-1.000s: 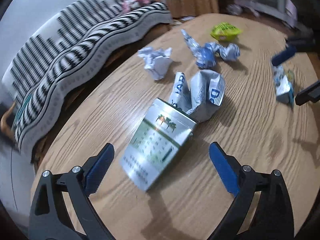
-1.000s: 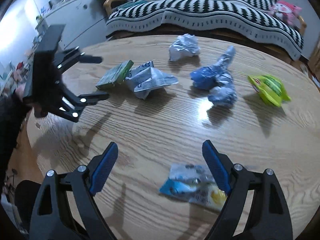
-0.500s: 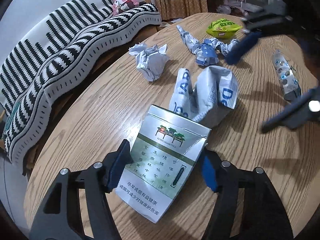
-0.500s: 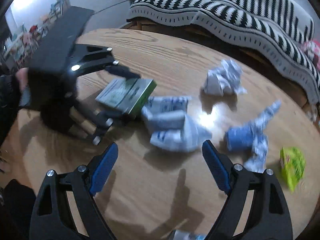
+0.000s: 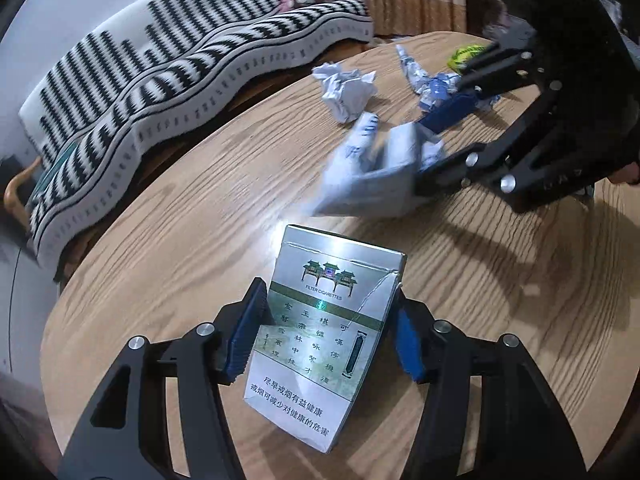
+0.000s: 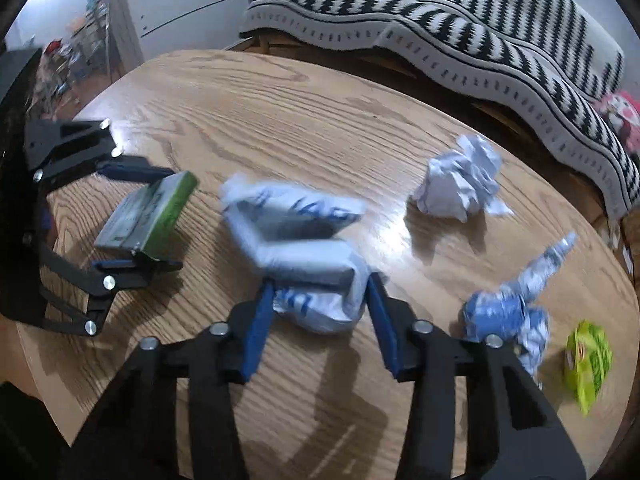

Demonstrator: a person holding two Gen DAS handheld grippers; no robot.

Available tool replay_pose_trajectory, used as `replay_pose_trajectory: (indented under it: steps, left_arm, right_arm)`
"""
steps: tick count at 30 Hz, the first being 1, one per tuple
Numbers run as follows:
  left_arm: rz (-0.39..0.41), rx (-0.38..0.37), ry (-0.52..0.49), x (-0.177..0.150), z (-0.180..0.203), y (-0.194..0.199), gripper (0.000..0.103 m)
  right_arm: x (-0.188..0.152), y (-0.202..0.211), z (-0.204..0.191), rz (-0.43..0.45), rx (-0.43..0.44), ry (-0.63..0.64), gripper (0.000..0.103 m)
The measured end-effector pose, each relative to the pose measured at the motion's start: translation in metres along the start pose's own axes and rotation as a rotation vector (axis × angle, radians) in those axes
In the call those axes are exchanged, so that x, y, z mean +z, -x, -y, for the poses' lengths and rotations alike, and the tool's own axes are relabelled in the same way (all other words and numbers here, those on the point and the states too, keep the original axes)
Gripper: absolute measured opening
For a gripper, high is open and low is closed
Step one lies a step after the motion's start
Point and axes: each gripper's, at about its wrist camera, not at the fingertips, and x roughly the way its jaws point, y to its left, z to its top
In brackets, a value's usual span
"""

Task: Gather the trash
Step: 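Grasp the white-green cigarette box with the left gripper while the right gripper grasps the white printed bag, then carry box and printed bag over the bin and open both grippers to drop them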

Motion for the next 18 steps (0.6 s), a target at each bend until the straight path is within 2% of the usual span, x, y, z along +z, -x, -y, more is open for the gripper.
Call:
replay_pose_trajectory:
  steps: [4, 9, 12, 18]
  left_arm:
    - [0.0, 0.013, 0.038, -0.003, 0.011, 0.018, 0.057]
    - [-0.016, 0.041, 0.069, 0.006, 0.034, 0.041, 0.057]
    - [-0.024, 0.021, 0.094, 0.018, 0.054, 0.052, 0.057]
    - [-0.027, -0.02, 0.117, 0.051, 0.119, 0.059, 0.057]
  right_arm:
    - [-0.017, 0.021, -0.003, 0.023, -0.003, -0.04, 0.035]
    - [-0.049, 0.073, 0.007, 0.074, -0.028, -0.153, 0.034]
    - [-0.077, 0.108, 0.023, 0.085, -0.056, -0.223, 0.034]
    - [-0.163, 0.176, 0.078, 0.12, -0.141, -0.411, 0.034]
